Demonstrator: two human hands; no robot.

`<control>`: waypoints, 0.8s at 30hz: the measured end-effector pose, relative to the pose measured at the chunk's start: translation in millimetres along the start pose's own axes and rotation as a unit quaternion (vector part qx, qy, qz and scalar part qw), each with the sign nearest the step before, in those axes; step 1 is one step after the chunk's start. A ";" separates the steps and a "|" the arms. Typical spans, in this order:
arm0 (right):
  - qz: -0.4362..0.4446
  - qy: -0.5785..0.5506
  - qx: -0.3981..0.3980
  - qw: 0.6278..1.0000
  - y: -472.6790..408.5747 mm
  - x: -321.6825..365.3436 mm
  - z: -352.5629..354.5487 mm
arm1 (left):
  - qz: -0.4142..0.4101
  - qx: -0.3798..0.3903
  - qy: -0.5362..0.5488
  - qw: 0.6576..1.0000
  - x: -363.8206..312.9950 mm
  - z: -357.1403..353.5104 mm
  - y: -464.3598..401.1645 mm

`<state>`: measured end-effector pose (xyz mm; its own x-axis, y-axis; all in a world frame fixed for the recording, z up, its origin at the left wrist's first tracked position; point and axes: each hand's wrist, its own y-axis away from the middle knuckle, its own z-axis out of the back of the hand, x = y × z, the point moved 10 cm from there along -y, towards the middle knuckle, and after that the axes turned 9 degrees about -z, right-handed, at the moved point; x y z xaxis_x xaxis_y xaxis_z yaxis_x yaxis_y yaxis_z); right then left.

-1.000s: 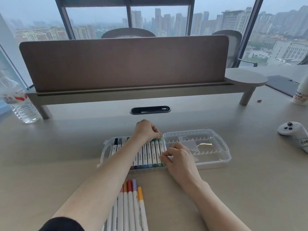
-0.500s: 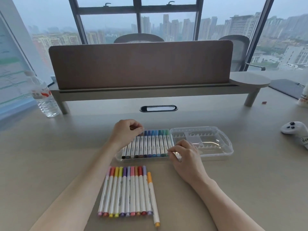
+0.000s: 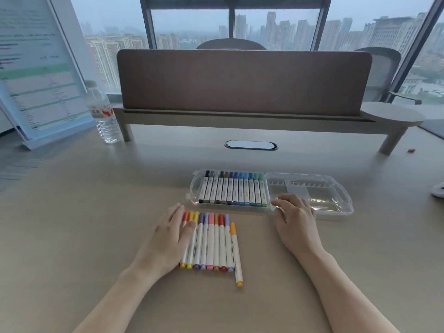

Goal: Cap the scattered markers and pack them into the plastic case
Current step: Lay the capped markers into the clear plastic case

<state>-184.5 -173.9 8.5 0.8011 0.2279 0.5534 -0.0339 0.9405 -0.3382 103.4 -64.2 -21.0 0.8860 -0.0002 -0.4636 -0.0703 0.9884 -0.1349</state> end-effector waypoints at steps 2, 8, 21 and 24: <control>-0.012 0.047 0.031 0.998 0.9 -7.8 -5.9 | -0.016 0.008 0.025 1.000 2.1 -0.1 -2.6; 0.037 0.095 0.095 0.990 7.1 10.3 -17.3 | -0.053 0.048 0.098 0.993 -7.6 0.6 -21.2; -0.024 0.002 0.019 1.000 -2.6 -5.2 2.7 | -0.148 0.086 -0.116 0.978 -26.3 -16.4 29.5; -0.068 0.055 0.009 0.996 -8.0 -28.6 9.4 | -0.161 0.092 -0.144 0.972 -37.9 -21.2 31.4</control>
<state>-212.7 -185.6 2.5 0.8601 0.0693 0.5054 0.0696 0.9655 -0.2508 57.8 -36.4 -26.1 0.9417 -0.2985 -0.1556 0.2923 0.9543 -0.0618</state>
